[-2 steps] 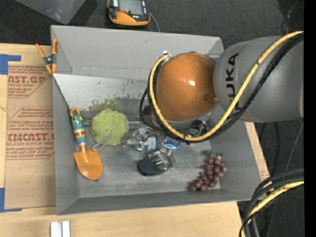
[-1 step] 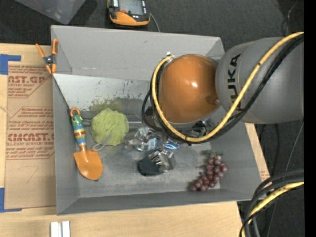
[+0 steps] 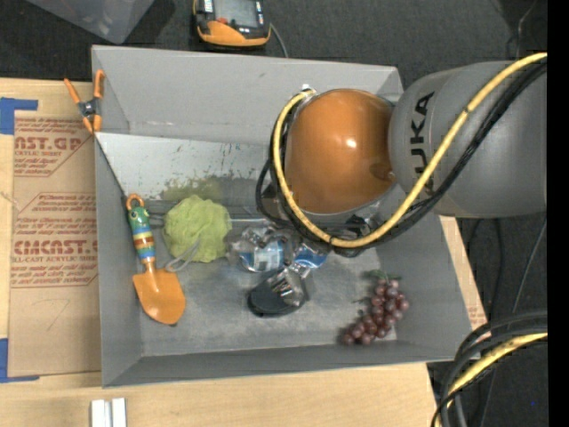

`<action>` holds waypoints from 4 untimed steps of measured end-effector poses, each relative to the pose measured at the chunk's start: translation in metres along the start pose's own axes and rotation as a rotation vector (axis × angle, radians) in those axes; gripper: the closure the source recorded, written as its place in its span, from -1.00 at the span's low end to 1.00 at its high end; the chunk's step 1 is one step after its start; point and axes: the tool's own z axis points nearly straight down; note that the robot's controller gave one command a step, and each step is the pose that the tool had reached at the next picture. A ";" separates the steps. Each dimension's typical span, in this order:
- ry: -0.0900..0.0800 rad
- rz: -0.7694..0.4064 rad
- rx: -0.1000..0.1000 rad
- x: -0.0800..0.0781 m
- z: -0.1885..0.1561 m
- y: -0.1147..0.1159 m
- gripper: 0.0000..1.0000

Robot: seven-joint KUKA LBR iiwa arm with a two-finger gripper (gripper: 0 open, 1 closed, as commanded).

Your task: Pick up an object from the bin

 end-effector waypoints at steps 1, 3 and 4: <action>-0.003 -0.006 0.000 0.013 0.001 -0.012 -1.00; -0.005 -0.136 0.002 0.001 0.024 -0.086 -1.00; -0.008 -0.091 -0.003 0.016 0.041 -0.018 1.00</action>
Offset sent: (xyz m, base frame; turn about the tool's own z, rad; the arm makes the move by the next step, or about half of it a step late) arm 0.0091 -0.0111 -0.0037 -0.1067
